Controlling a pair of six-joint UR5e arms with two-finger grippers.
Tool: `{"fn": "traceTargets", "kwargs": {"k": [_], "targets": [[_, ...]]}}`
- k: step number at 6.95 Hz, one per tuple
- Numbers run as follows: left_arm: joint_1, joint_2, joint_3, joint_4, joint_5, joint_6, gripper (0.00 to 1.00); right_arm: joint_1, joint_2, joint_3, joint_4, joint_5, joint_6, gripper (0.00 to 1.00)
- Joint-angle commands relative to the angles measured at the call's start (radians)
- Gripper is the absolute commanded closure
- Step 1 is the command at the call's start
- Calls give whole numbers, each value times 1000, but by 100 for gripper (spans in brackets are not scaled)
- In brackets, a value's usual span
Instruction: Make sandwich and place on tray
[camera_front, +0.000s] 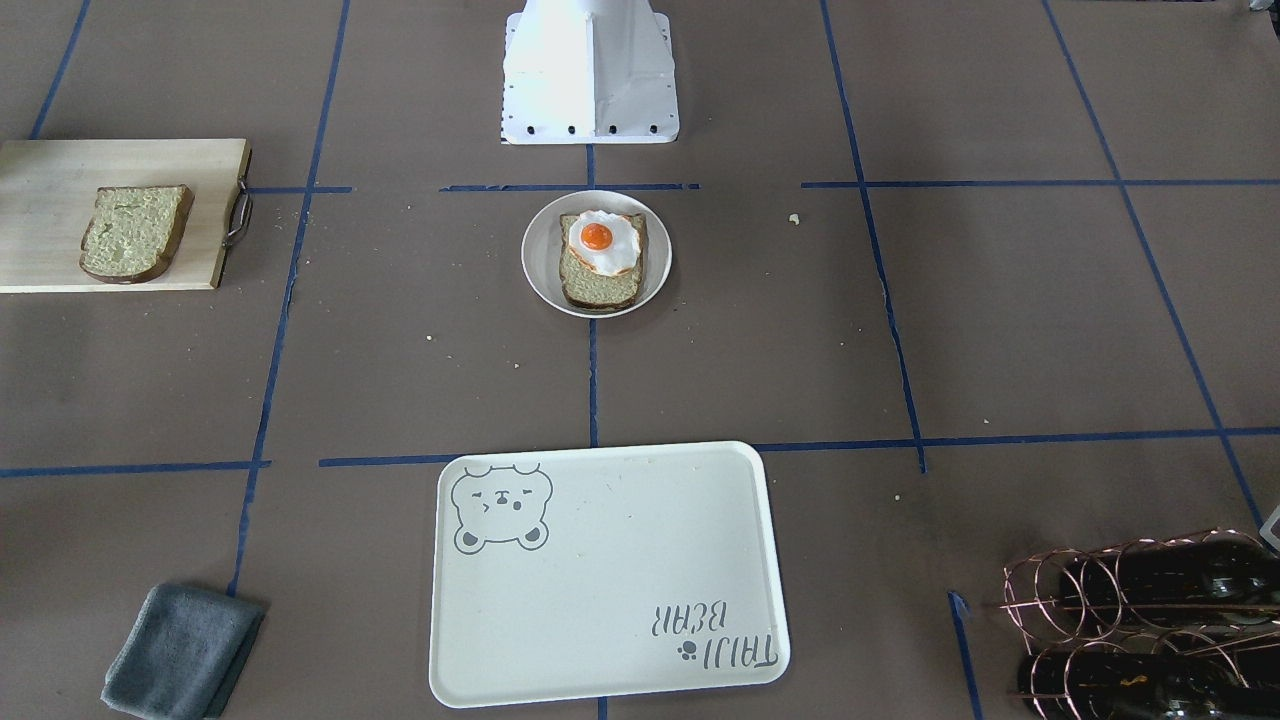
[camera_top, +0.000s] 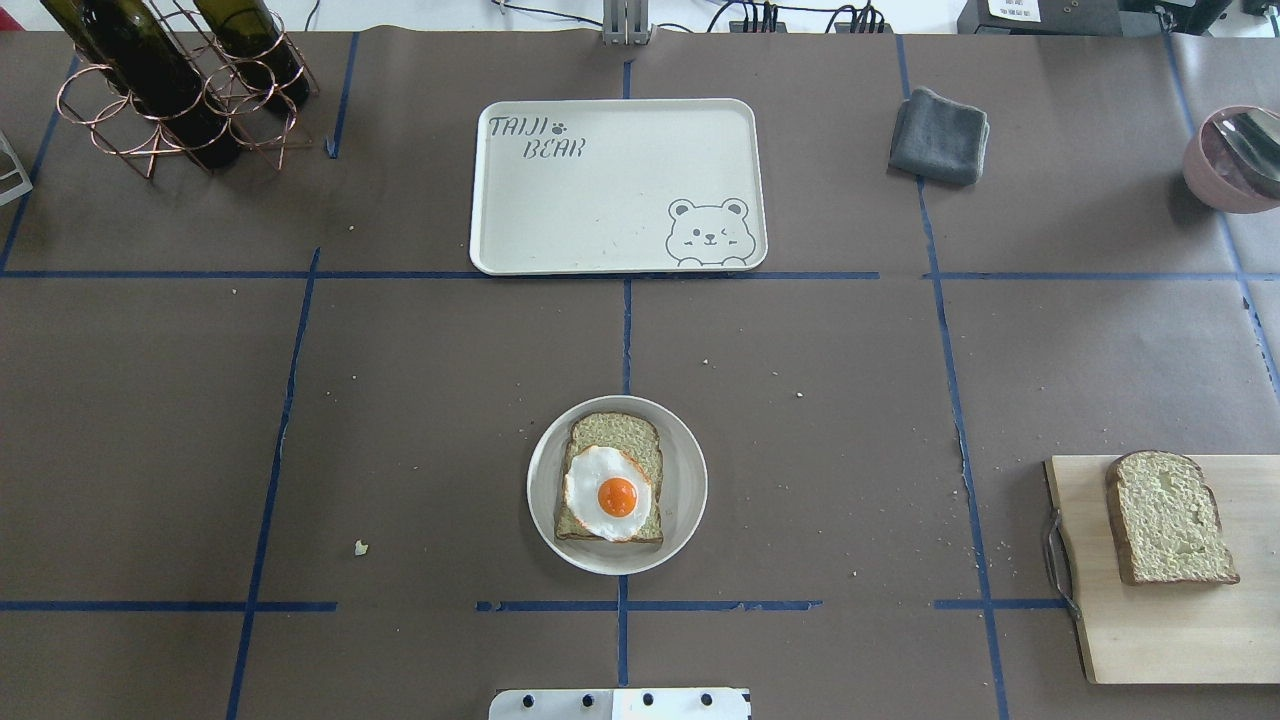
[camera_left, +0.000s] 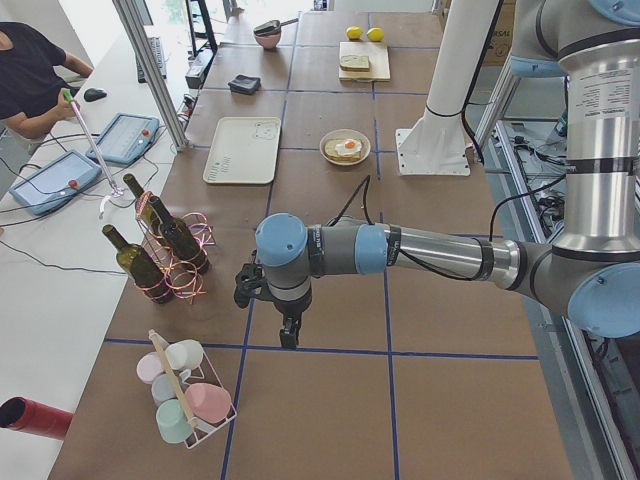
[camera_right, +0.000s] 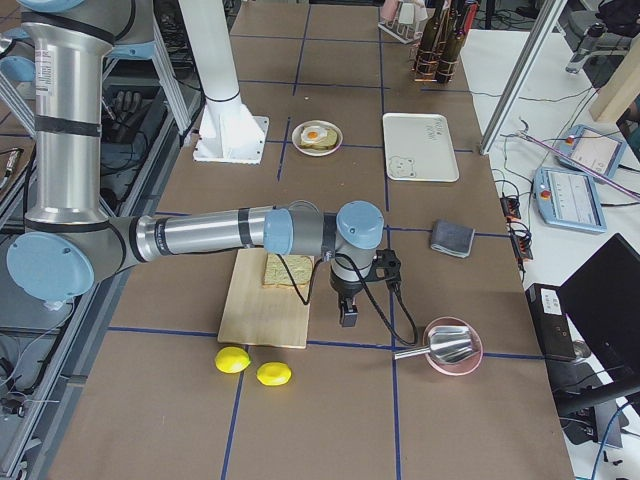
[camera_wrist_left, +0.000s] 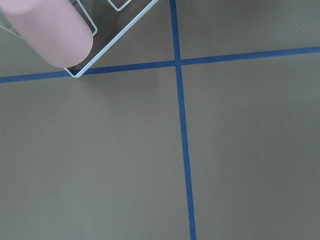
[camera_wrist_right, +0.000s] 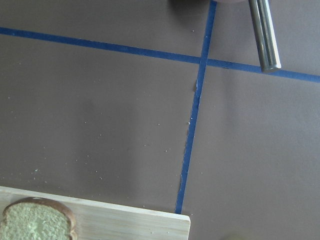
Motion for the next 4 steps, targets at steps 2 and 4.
{"fn": "traceTargets", "kwargs": {"k": [2, 4], "targets": [[0, -18, -24, -1, 1, 2, 0, -14, 14, -9, 17, 4, 9, 0], [2, -20, -61, -3, -2, -12, 0, -15, -28, 43, 59, 15, 11, 0]]}}
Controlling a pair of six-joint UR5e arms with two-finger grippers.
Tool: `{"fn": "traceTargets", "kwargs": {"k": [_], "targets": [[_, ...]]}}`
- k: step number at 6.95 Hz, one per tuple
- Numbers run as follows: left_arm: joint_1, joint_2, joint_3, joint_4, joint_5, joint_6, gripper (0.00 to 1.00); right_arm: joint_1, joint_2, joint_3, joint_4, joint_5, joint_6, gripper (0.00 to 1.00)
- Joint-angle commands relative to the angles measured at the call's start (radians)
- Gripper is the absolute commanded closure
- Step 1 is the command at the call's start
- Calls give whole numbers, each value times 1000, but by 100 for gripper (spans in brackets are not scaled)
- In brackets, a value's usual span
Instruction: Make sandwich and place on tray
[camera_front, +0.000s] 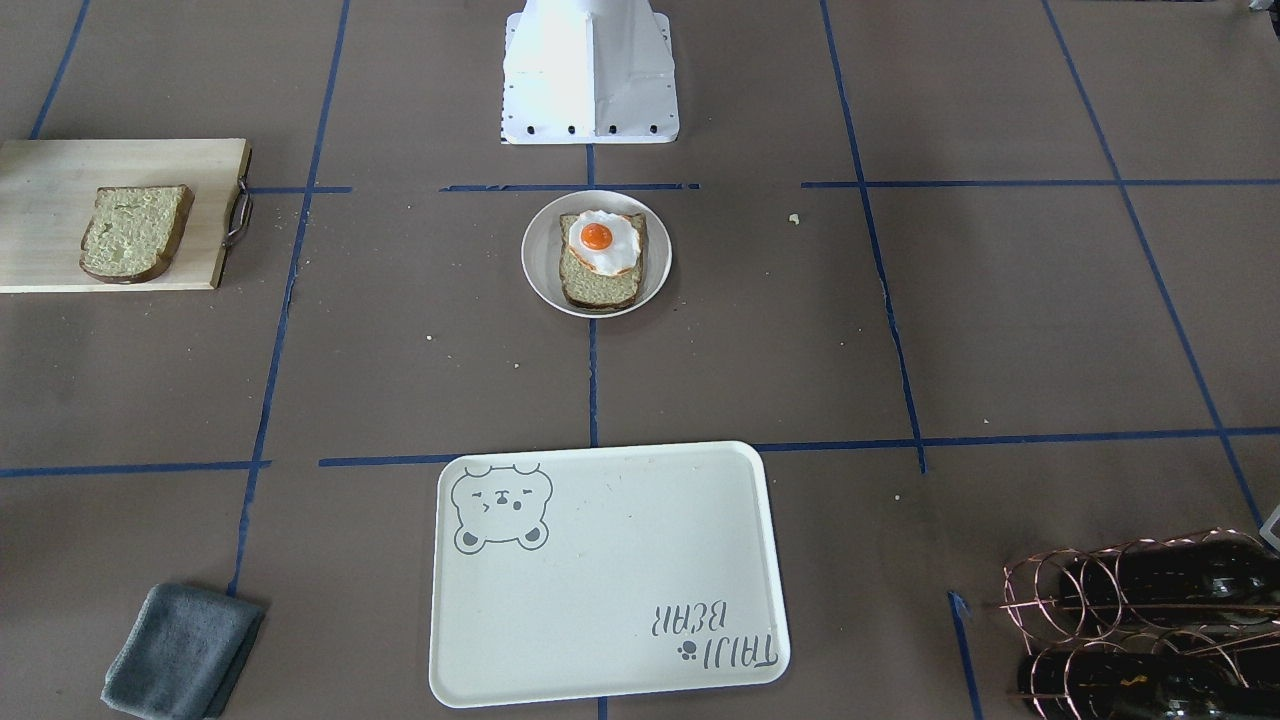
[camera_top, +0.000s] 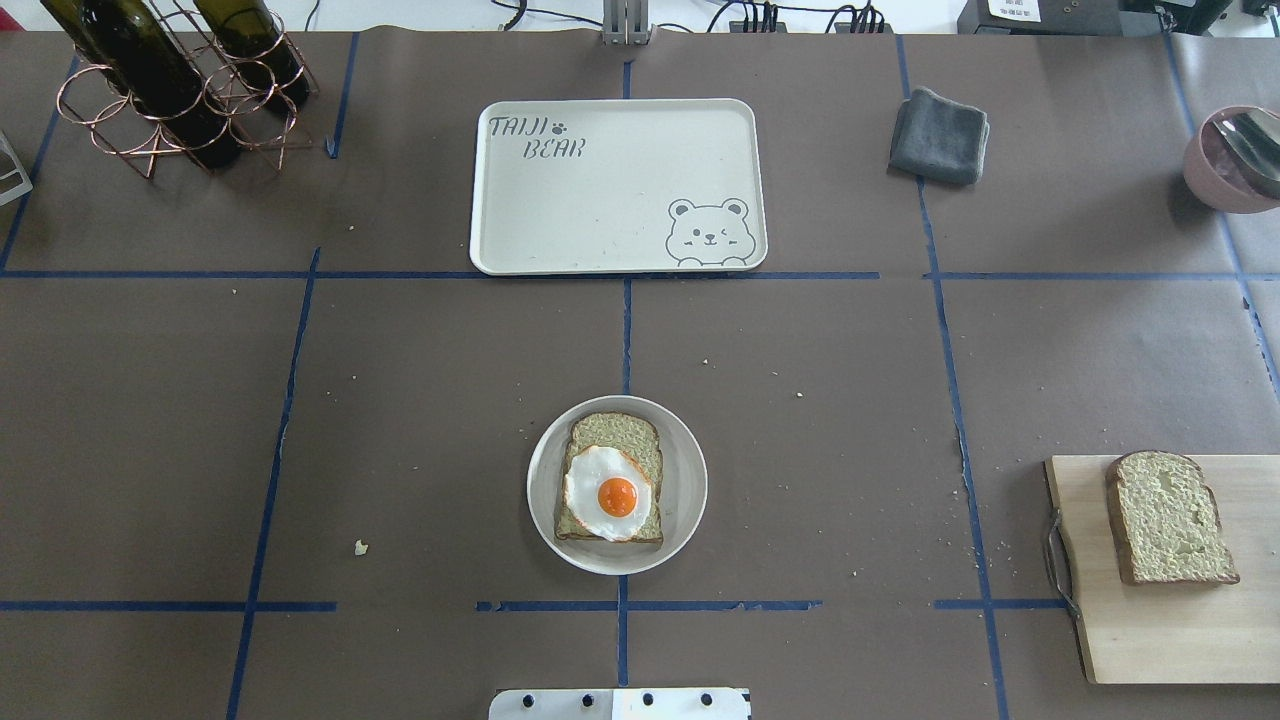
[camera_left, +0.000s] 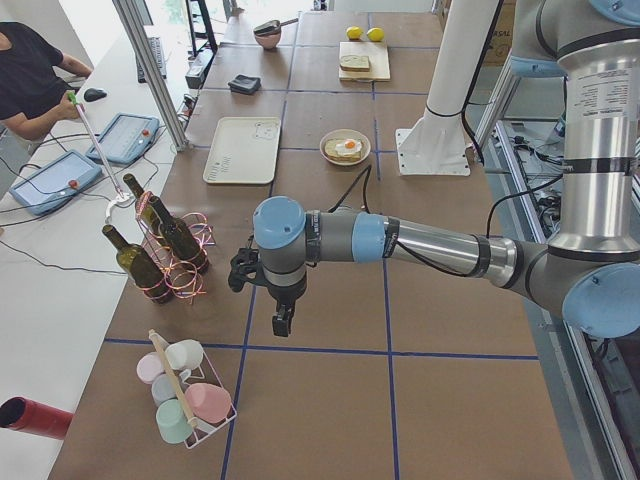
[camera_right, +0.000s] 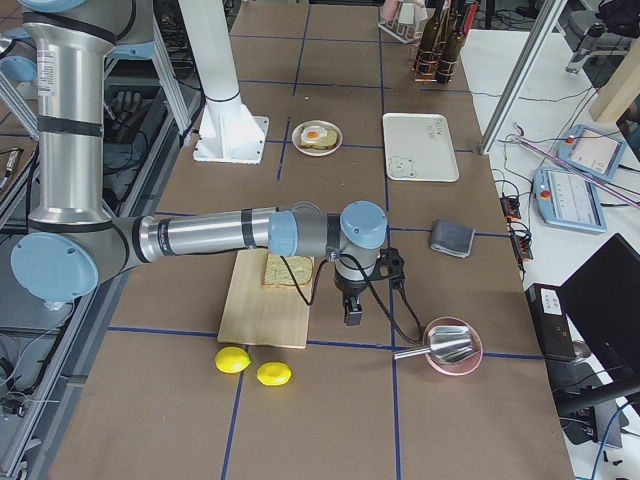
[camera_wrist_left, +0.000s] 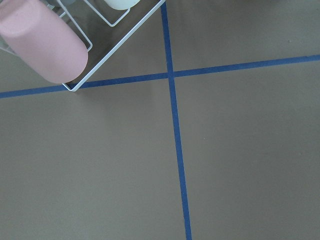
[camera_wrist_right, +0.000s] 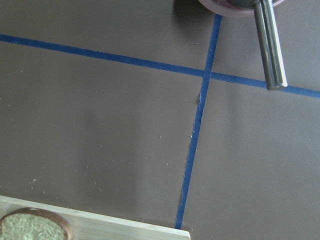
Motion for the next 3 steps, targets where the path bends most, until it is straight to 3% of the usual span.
{"fn": "traceTargets", "kwargs": {"k": [1, 2, 3], "targets": [[2, -2, -13, -11, -6, -2, 0, -51, -85, 61, 131, 45, 5, 0], [2, -3, -9, -21, -12, -2, 0, -105, -177, 62, 255, 123, 34, 0], [7, -5, 4, -53, -89, 7, 0, -174, -226, 62, 399, 156, 212, 0]]}}
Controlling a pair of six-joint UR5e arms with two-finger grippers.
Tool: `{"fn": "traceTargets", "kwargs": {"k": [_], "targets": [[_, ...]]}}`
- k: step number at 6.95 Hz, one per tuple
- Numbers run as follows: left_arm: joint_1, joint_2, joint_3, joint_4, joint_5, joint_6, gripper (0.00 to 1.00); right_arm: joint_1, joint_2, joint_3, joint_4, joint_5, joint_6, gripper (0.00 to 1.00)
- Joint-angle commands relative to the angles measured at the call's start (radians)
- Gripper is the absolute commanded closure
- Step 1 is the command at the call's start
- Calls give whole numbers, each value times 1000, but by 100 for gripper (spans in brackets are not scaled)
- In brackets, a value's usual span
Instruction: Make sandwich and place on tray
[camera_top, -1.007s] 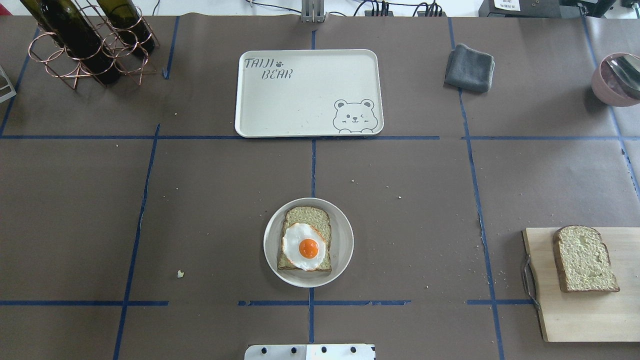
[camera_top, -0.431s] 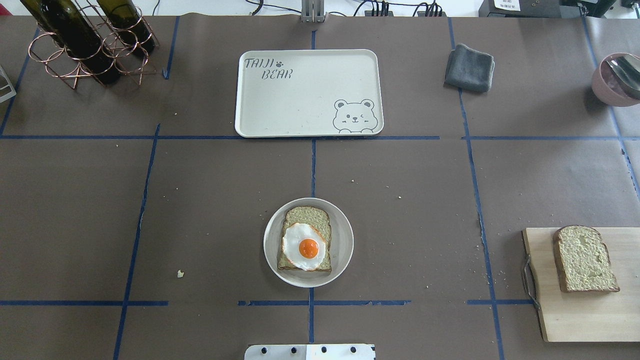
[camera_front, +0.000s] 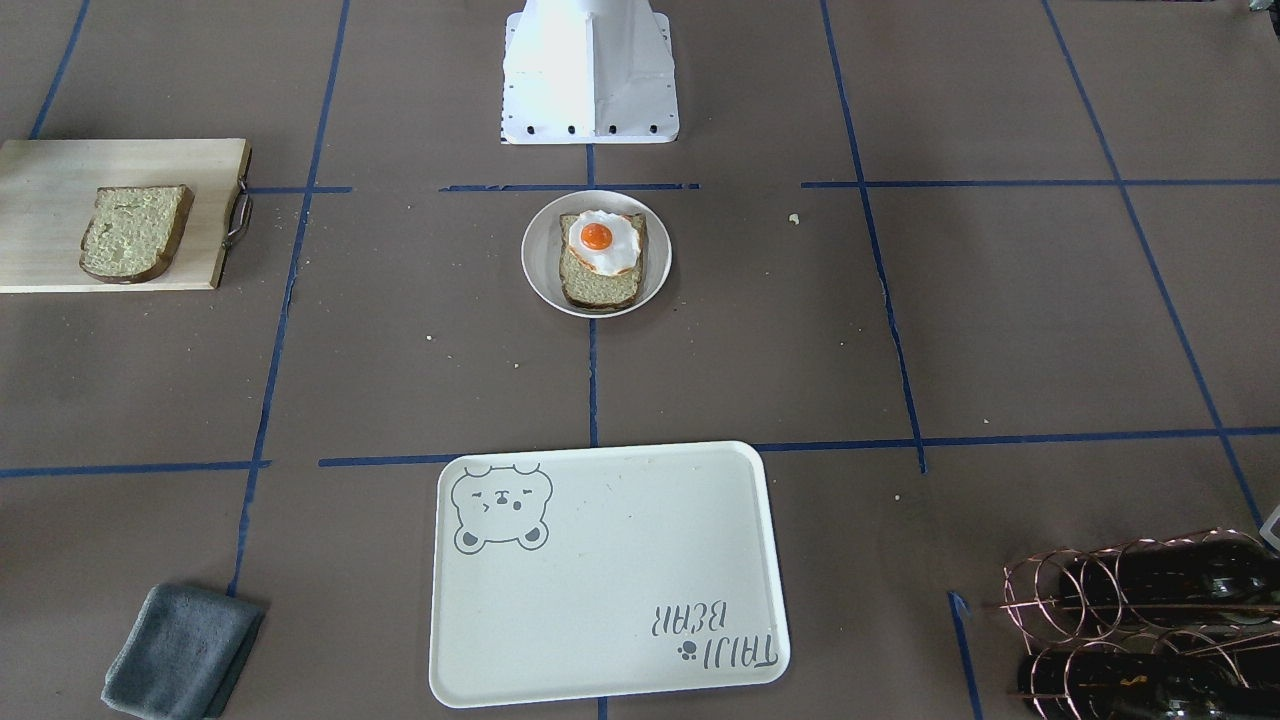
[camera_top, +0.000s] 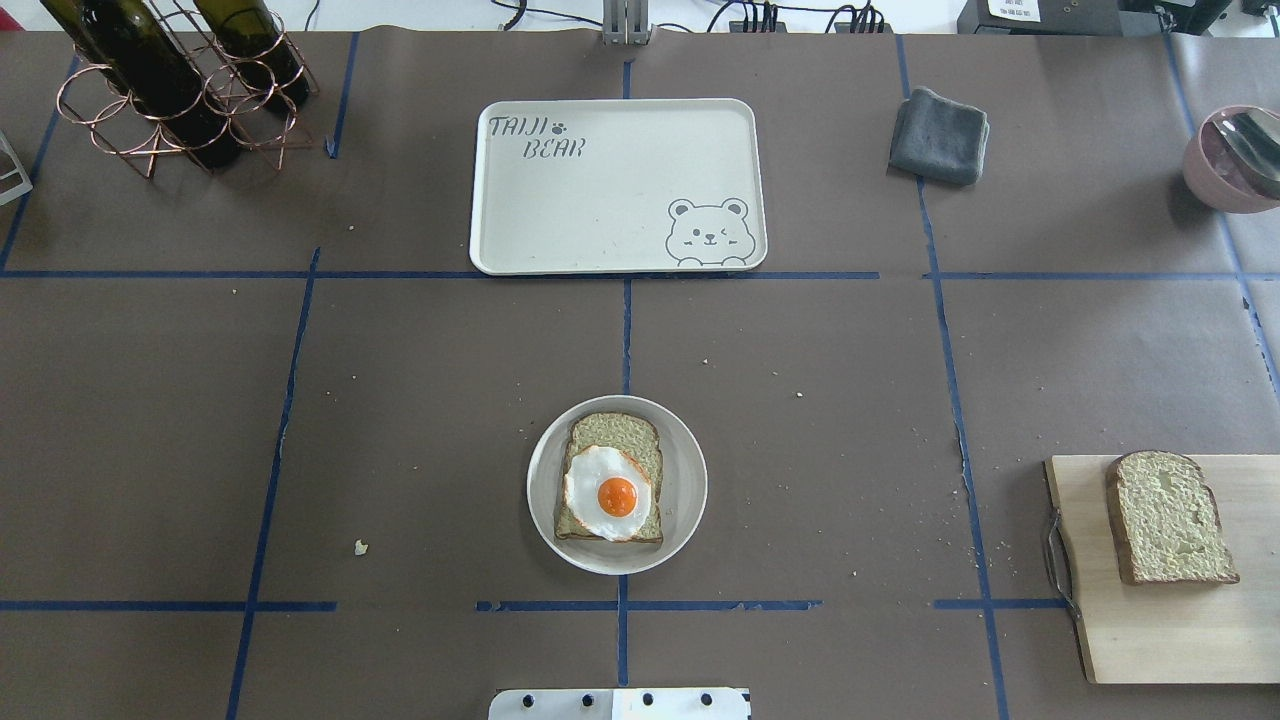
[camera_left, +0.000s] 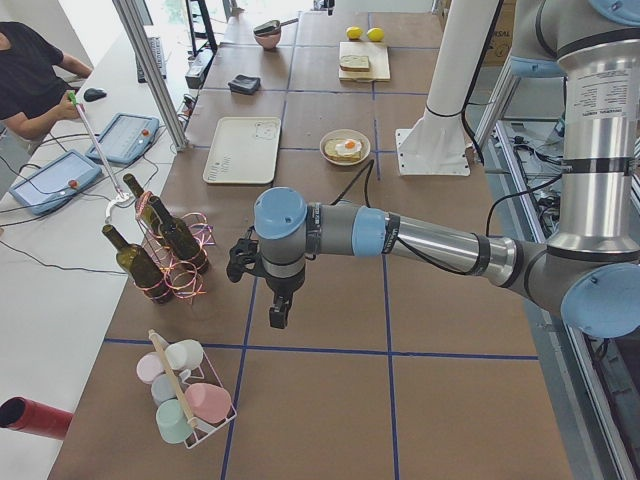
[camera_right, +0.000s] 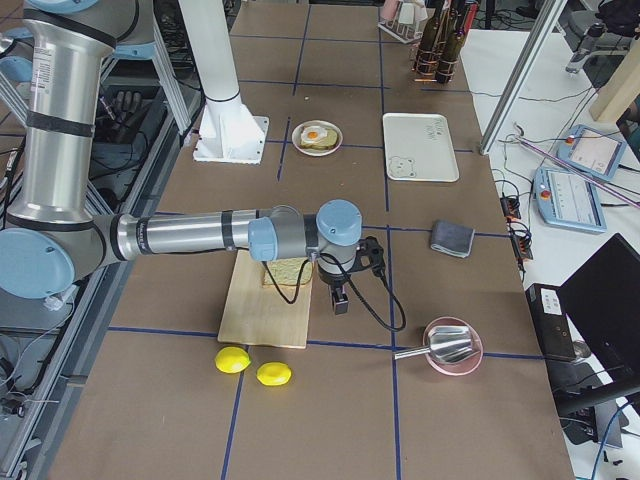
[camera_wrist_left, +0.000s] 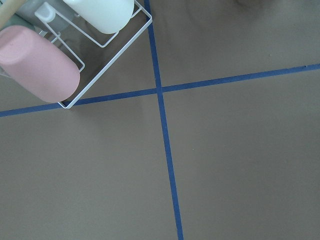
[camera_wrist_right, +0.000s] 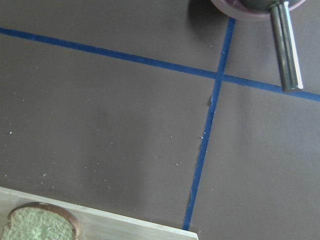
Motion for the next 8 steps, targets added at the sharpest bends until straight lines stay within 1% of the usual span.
{"fn": "traceTargets", "kwargs": {"k": [1, 2, 3, 4, 5, 6, 7, 8], "targets": [[5, 9, 13, -73, -88, 7, 0, -191, -112, 4, 328, 6, 406, 0], [5, 9, 13, -80, -88, 7, 0, -306, -155, 0, 504, -88, 614, 0], [5, 9, 10, -81, -88, 7, 0, -389, -161, -7, 601, -131, 780, 0], [5, 9, 10, -98, -88, 7, 0, -447, -161, -51, 677, -177, 877, 1], [5, 9, 10, -112, -88, 4, 0, -460, -177, -131, 855, -209, 939, 7], [5, 9, 10, -112, -90, 4, 0, -472, -175, -203, 950, -213, 978, 9], [5, 9, 10, -112, -88, 4, 0, -480, -172, -205, 955, -216, 1021, 13], [5, 9, 10, -112, -88, 4, 0, -495, -177, -207, 955, -214, 1024, 27]]}}
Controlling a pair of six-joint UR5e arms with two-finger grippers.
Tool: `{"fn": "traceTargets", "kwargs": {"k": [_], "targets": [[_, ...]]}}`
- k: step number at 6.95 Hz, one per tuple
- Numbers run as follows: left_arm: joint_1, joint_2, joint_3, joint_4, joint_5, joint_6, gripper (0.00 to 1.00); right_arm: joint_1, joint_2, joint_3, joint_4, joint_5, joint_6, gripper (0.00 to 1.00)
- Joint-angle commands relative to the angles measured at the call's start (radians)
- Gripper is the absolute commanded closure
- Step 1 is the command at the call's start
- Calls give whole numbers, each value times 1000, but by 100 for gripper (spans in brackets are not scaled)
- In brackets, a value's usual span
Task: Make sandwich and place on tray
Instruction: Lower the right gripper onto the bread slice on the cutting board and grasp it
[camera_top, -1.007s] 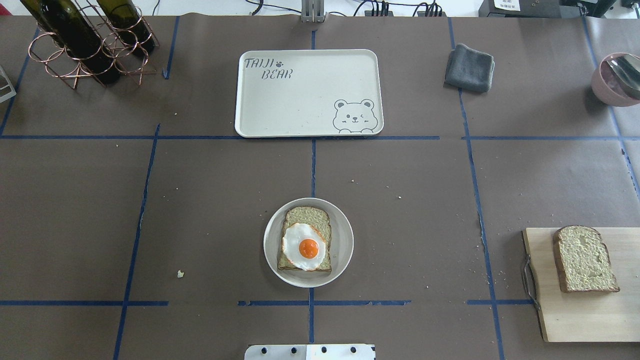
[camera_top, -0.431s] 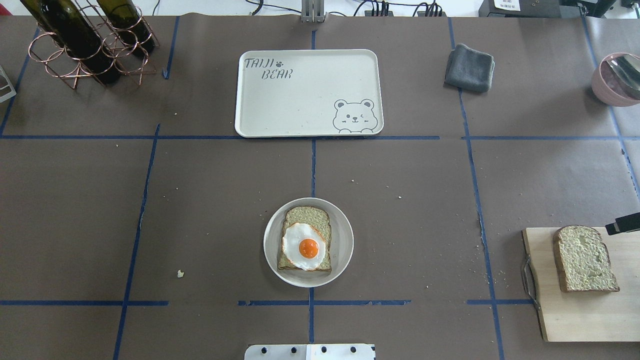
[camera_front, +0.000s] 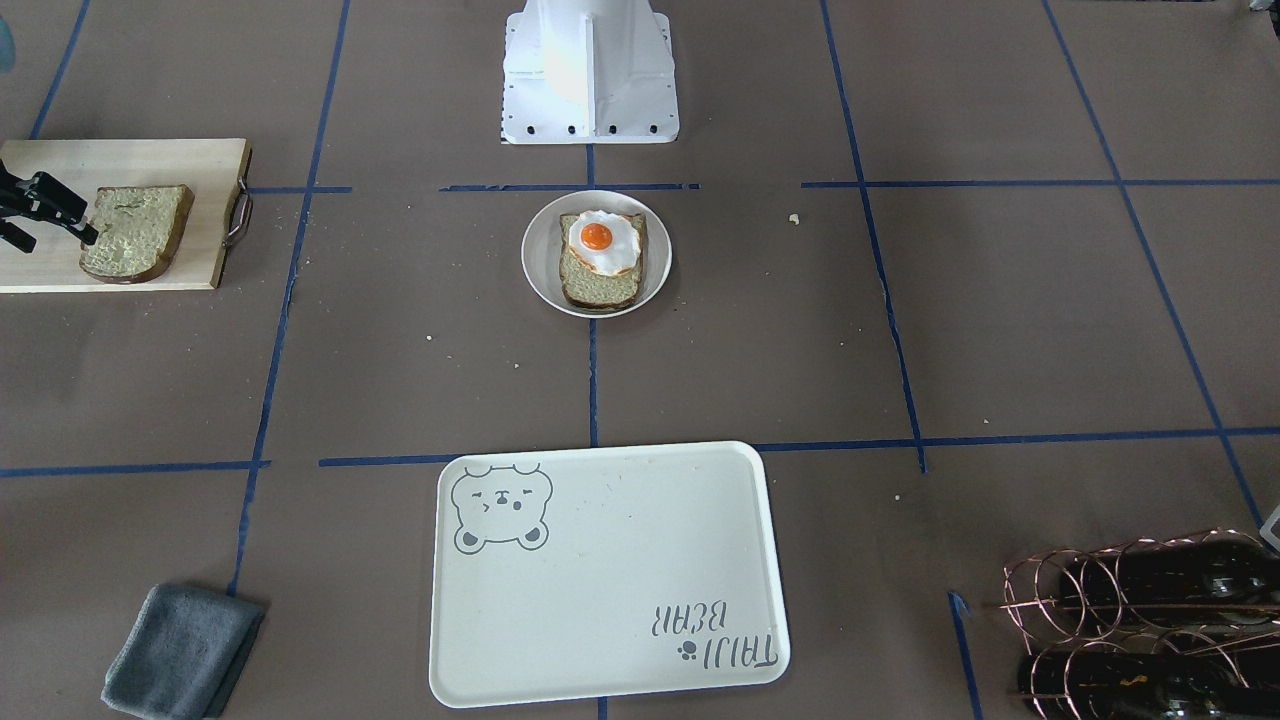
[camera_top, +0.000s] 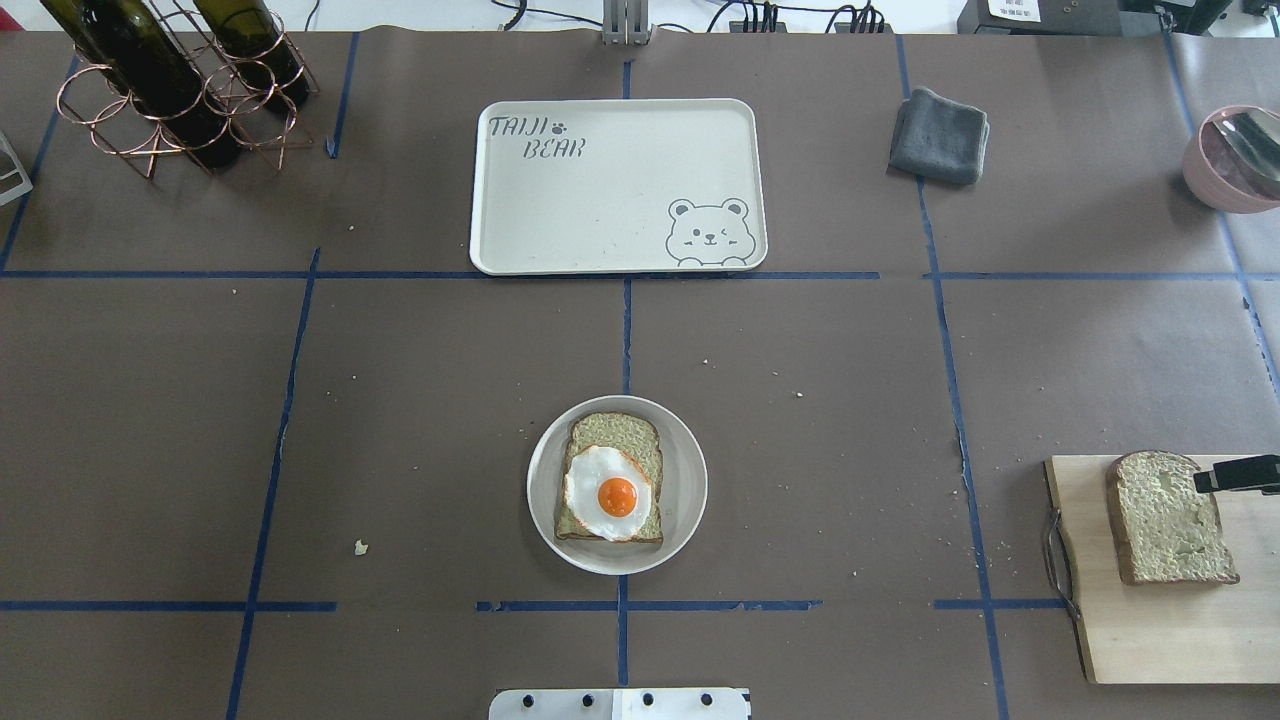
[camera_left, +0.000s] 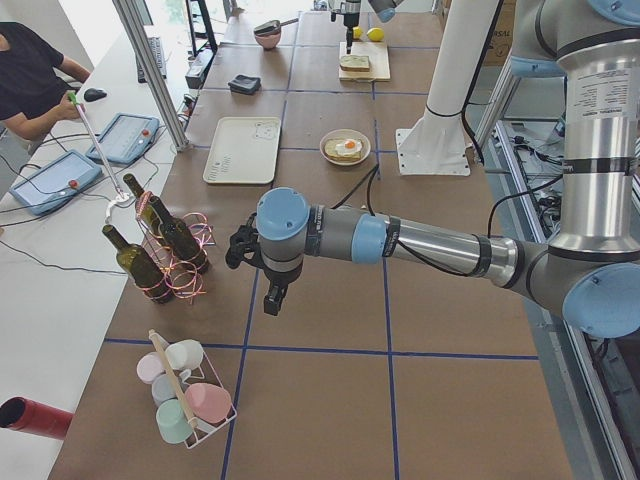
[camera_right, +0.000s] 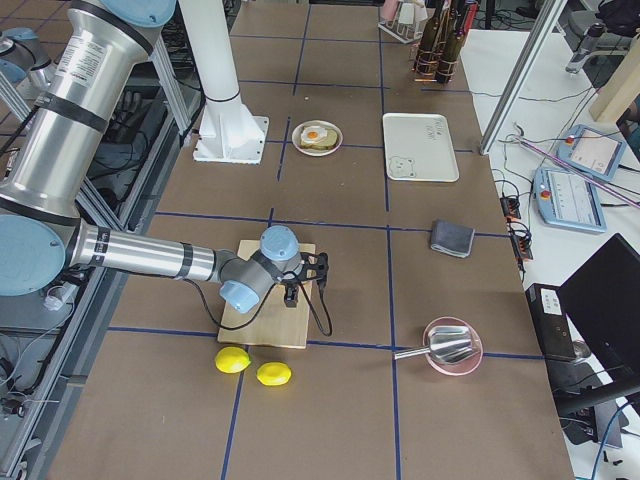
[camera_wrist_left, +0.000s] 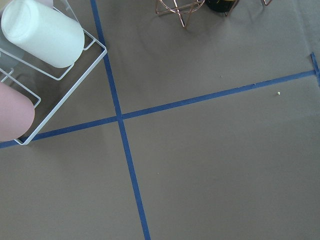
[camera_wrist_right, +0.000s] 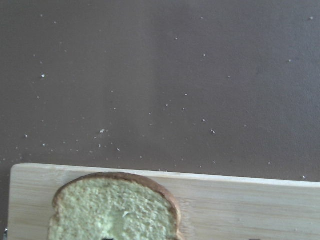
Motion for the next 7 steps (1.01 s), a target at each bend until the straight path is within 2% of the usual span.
{"fn": "traceTargets", "kwargs": {"k": [1, 3, 4, 5, 6, 7], "targets": [[0, 2, 0, -1, 0, 0, 0, -40, 2, -12, 24, 2, 67, 46], [0, 2, -3, 1, 0, 1, 0, -65, 6, -8, 32, 4, 93, 47], [0, 2, -2, 1, 0, 1, 0, -63, 5, -8, 32, 5, 93, 62], [-2, 2, -5, 1, 0, 1, 0, -63, 5, -3, 33, 8, 93, 85], [-2, 2, -5, 1, 0, 1, 0, -63, 3, 18, 32, 10, 93, 100], [-2, 2, -5, 1, 0, 1, 0, -63, 0, 21, 33, 10, 92, 100]]}}
